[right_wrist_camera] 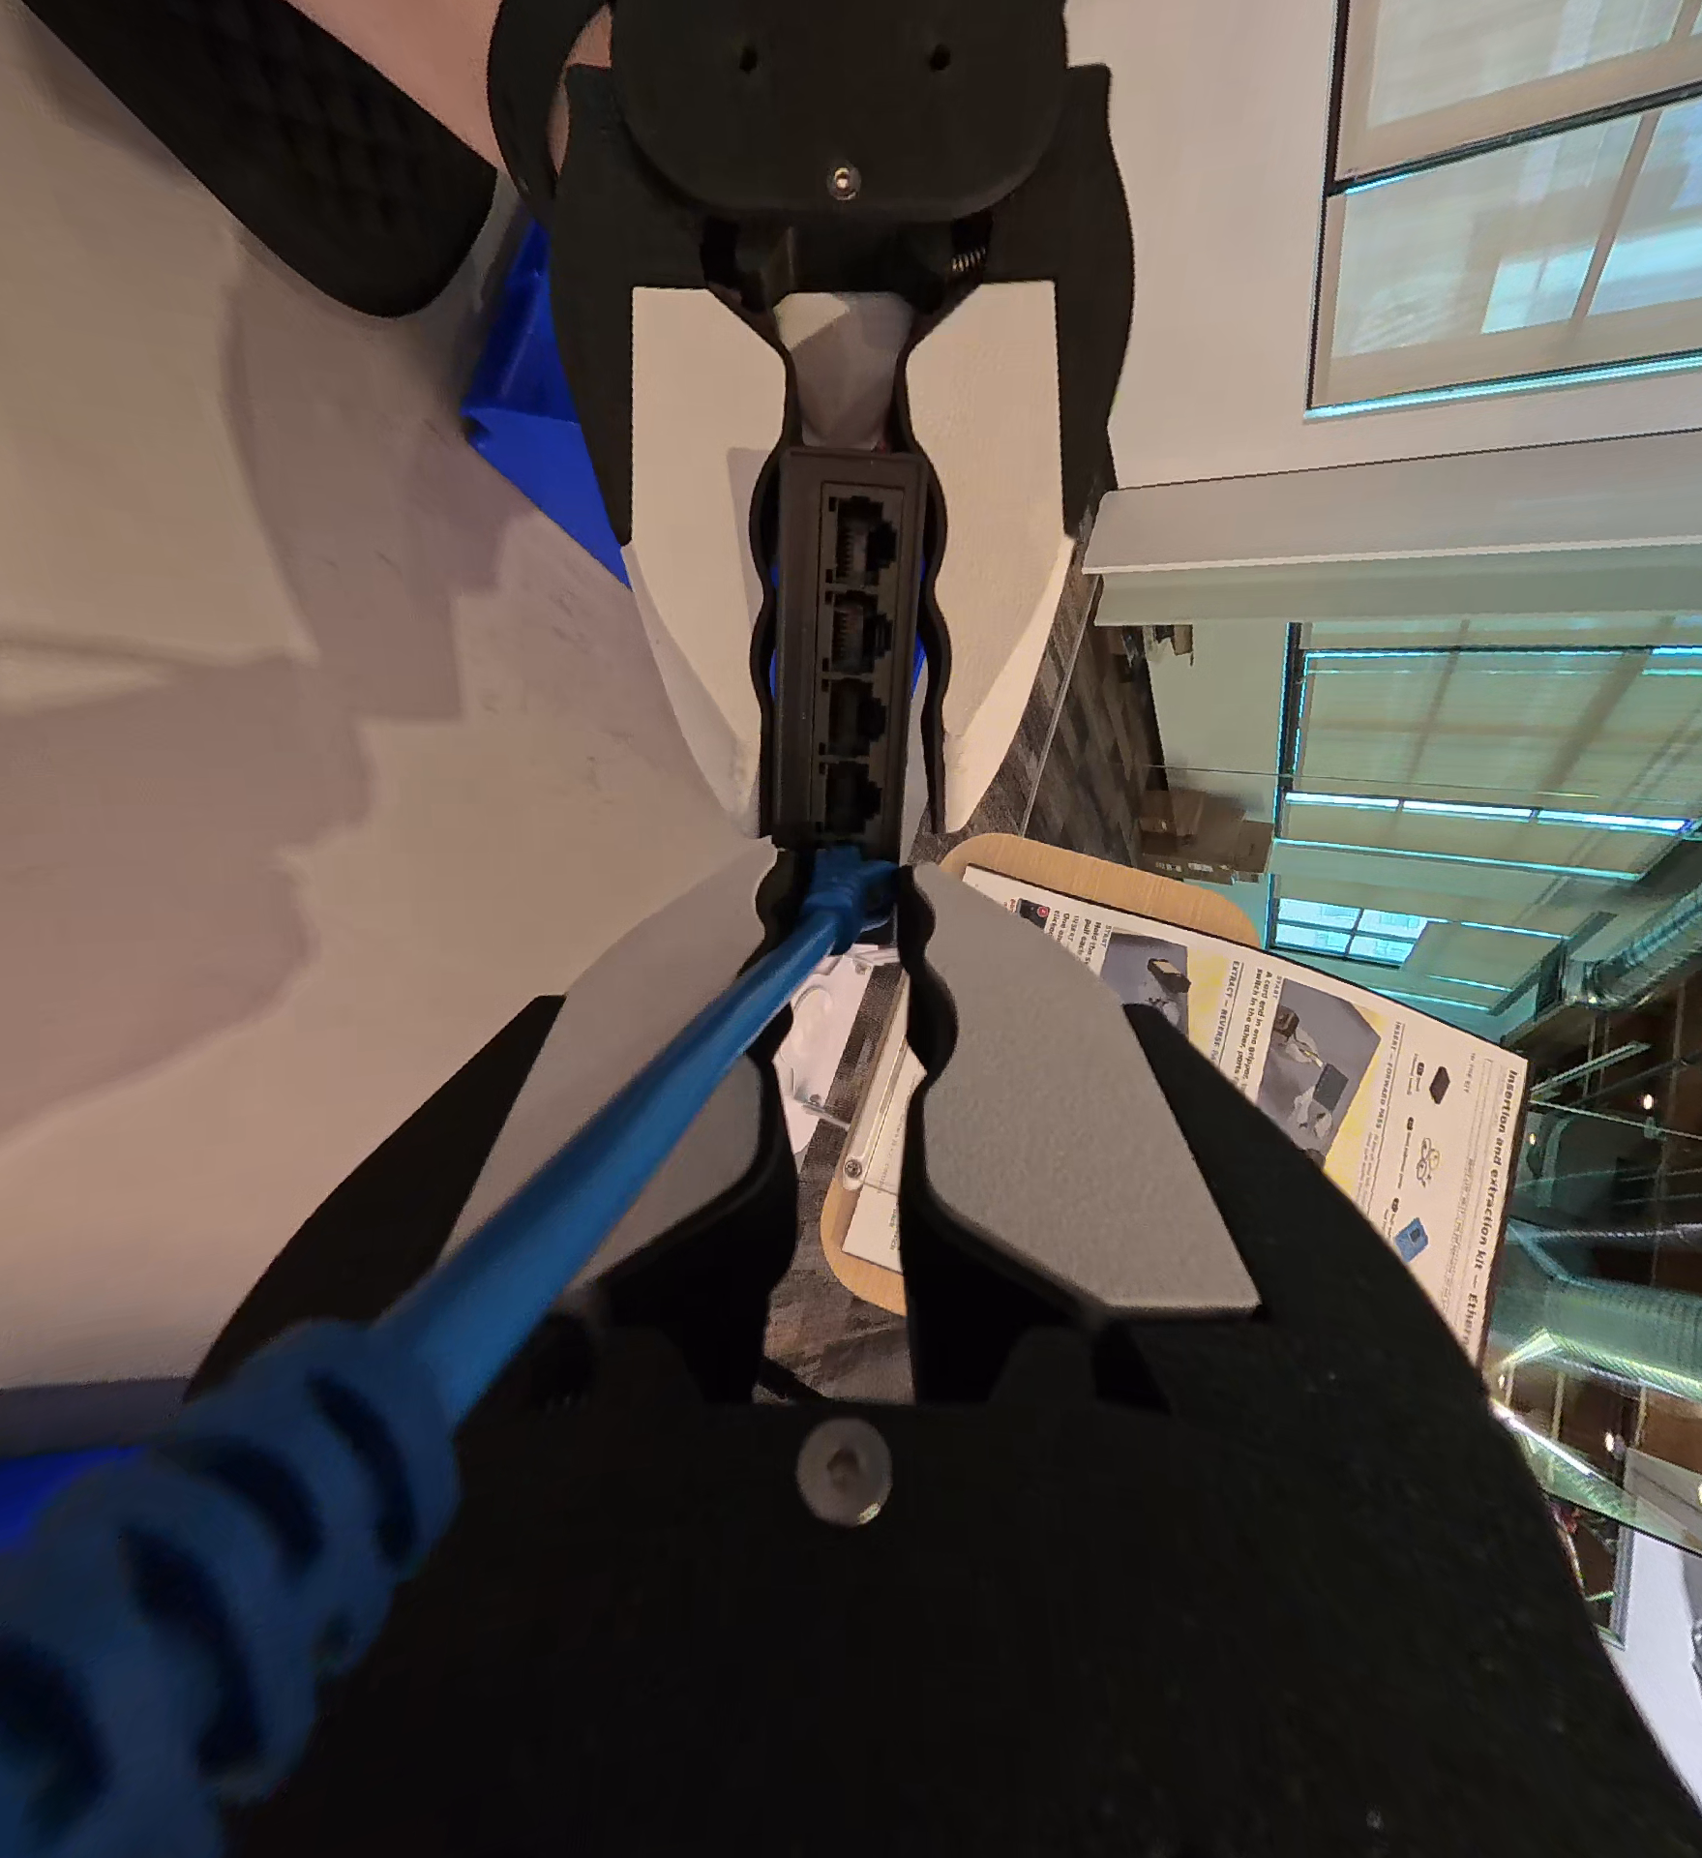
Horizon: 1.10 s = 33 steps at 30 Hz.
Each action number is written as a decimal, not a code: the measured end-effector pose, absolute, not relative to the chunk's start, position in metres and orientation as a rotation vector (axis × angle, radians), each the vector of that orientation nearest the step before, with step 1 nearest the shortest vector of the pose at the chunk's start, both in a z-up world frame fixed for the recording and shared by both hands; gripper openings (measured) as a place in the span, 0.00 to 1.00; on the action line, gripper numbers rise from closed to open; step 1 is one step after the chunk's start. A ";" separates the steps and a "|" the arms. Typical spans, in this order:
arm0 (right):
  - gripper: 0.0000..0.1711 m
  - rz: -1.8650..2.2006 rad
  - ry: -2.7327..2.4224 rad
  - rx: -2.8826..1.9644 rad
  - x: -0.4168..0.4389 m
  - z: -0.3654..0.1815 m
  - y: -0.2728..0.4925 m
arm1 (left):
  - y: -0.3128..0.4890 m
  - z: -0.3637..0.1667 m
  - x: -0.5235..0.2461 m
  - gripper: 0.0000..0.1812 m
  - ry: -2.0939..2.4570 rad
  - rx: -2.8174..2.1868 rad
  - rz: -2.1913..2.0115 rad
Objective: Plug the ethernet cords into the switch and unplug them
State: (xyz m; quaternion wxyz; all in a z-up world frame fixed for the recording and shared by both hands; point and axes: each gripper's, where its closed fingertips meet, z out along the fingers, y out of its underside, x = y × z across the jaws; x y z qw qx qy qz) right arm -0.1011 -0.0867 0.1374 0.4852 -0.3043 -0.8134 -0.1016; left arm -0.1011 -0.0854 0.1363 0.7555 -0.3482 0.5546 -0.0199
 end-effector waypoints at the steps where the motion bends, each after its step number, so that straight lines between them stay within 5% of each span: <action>1: 0.10 -0.246 -1.983 -0.741 -0.101 0.138 -0.087 | -0.086 0.137 -0.101 0.18 1.209 -0.758 -0.045; 33: 0.08 -0.350 -1.955 -0.729 -0.111 0.155 -0.087 | -0.086 0.152 -0.111 0.18 1.138 -0.736 0.036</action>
